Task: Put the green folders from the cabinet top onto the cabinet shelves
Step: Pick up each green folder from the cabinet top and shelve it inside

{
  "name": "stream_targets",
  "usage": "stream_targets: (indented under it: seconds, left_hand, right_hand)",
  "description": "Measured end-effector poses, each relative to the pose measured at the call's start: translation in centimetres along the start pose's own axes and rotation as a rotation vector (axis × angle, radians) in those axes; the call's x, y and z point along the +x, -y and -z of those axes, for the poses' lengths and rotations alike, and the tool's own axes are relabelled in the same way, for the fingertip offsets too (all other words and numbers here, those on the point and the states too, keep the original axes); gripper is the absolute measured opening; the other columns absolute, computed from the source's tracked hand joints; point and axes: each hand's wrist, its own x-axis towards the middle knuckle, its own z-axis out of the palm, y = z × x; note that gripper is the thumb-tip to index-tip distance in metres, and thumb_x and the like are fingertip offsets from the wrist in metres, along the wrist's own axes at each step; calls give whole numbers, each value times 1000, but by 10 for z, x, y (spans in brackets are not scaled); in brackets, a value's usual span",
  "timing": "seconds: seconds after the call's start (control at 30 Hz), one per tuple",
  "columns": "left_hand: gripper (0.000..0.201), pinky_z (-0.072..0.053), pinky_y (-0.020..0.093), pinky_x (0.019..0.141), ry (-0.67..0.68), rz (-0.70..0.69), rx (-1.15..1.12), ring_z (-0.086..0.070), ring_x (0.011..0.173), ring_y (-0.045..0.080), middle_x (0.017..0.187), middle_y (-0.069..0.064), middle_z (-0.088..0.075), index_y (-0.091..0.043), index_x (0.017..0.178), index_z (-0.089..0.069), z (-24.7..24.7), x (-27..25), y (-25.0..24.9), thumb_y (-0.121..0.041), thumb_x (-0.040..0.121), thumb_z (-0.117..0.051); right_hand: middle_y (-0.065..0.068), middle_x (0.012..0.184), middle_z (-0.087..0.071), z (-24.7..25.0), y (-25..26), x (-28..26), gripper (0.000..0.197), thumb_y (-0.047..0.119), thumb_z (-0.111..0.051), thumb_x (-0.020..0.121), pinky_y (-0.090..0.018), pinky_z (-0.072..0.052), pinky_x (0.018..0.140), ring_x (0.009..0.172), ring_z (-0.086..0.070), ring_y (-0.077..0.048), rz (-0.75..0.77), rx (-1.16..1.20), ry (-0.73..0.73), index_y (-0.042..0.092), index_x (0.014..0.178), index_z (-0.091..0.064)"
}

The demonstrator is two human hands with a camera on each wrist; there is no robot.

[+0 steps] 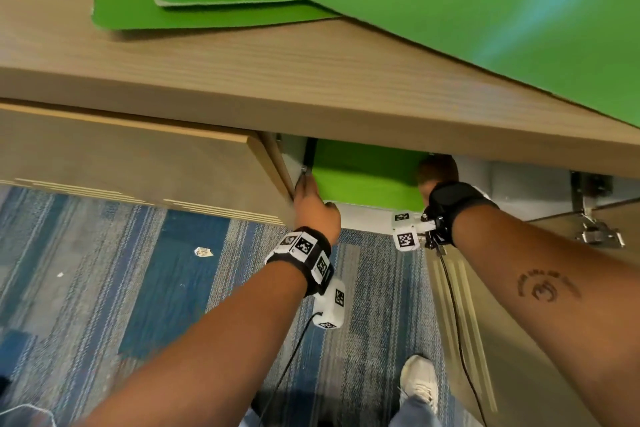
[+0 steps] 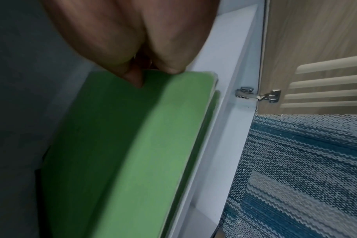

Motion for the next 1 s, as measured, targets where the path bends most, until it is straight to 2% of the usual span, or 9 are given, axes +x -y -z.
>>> stream_targets:
  seconds: [0.07,0.13,0.17,0.27,0.3,0.37,0.57,0.83,1.0]
  left_hand:
    - [72,-13,16,106,16,5,5,-17,147,22,160,4,-10,-10,152,-16,-2,-5,4,0,88,-48]
    - [73,-12,15,106,44,-10,12,-15,147,21,161,0,-3,-10,153,-15,-3,-8,8,-1,89,-48]
    - [73,-12,14,105,65,-17,15,-14,147,20,162,-1,0,-11,153,-14,-3,-9,9,-1,90,-48]
    - [75,-9,13,102,130,-15,41,-7,148,16,162,-3,7,-13,154,-8,-2,-8,12,-2,92,-48]
    - [76,-6,13,104,148,-18,54,-2,149,16,162,-3,8,-13,154,-6,-1,-7,14,-2,92,-48]
    - [76,-3,16,107,171,-17,66,3,149,16,162,-2,6,-12,154,-6,0,-5,16,-2,92,-48]
    - [74,-6,20,109,170,-23,60,0,149,14,162,-3,-1,-15,154,-11,12,-14,6,-10,92,-52]
    - [65,-20,26,113,194,-83,56,-23,145,19,161,0,-15,-19,151,-26,63,-62,-42,-17,92,-54]
    - [55,-20,17,102,195,-159,68,-33,139,18,155,0,-29,-21,146,-36,106,-117,-80,-19,94,-54]
  right_hand:
    - [3,65,-28,-4,5,6,34,13,-46,98,-26,-34,61,82,-50,-23,34,-73,-35,23,66,-36]
    - [1,62,-28,-8,8,14,41,10,-54,94,-28,-33,71,87,-53,-26,115,-282,-74,24,64,-30]
    - [-7,69,-41,-9,14,9,38,10,-53,94,-29,-33,77,96,-54,-28,108,-254,-78,19,62,-34]
    - [-28,116,-60,-12,26,-4,17,10,-50,94,-37,-43,96,119,-54,-39,147,-237,-176,2,81,-58]
    - [-28,120,-60,-13,28,-7,11,9,-52,93,-40,-45,98,118,-54,-42,154,-211,-215,3,93,-61]
    - [-28,124,-58,-19,27,-7,35,9,-56,90,-41,-44,99,118,-53,-44,197,-186,-249,0,124,-53]
    - [-15,129,-52,-27,26,-22,55,31,-65,82,-48,-46,98,121,-49,-40,273,-191,-320,13,131,-46]
    - [-23,131,-54,-15,40,-121,58,22,-61,88,-37,-45,95,117,-53,-38,445,-112,-213,3,140,-41]
    - [-13,139,-50,12,44,-216,49,22,-58,91,-30,-40,103,126,-50,-29,489,-4,-151,8,136,-47]
